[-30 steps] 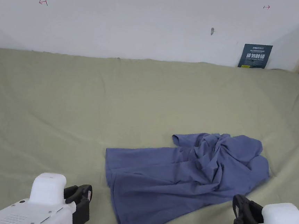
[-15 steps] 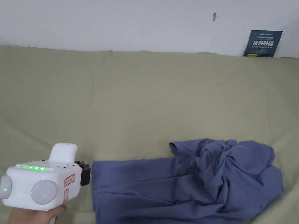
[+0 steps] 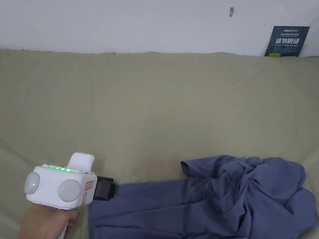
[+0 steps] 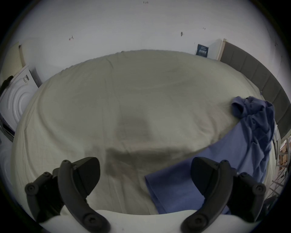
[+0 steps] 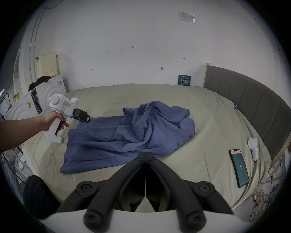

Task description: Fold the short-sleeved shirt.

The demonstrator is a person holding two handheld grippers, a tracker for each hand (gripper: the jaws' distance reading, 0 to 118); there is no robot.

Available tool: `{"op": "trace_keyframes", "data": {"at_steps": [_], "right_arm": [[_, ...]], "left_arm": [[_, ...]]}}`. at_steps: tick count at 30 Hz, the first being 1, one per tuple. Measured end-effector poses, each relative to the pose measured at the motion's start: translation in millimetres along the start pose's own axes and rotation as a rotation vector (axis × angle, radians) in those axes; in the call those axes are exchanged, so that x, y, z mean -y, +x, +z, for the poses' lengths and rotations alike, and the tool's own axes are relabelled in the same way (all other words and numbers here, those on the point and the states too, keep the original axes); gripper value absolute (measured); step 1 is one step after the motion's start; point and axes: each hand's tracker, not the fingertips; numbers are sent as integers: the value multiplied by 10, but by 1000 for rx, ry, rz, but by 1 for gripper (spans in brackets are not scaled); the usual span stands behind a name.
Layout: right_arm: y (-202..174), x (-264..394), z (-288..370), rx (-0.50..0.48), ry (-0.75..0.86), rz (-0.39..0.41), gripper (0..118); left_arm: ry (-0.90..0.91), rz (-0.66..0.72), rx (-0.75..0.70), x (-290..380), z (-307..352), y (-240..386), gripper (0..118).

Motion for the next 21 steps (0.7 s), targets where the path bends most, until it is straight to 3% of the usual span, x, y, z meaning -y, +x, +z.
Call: {"op": "trace_keyframes", "data": {"at_steps": [5,6,9,13,21], "right_arm": [[-37,-24,-4,-7,9,16,0],[-45,-26,-5,-9,11,15,0],[-64,-27,-4,-15,14,10,0],[-91,-32,29,-22,21,7,0],[-12,-41,75,-8,29,-2,0]], "left_arm": [[36,-19,-17,110,123,88,102],[46,-21,-13,149,166,115,94],[73,-33,-29,249,273,216,64],[88,-31,-1,367,388,296,3],[192,30,66,418,753,335,0]]}}
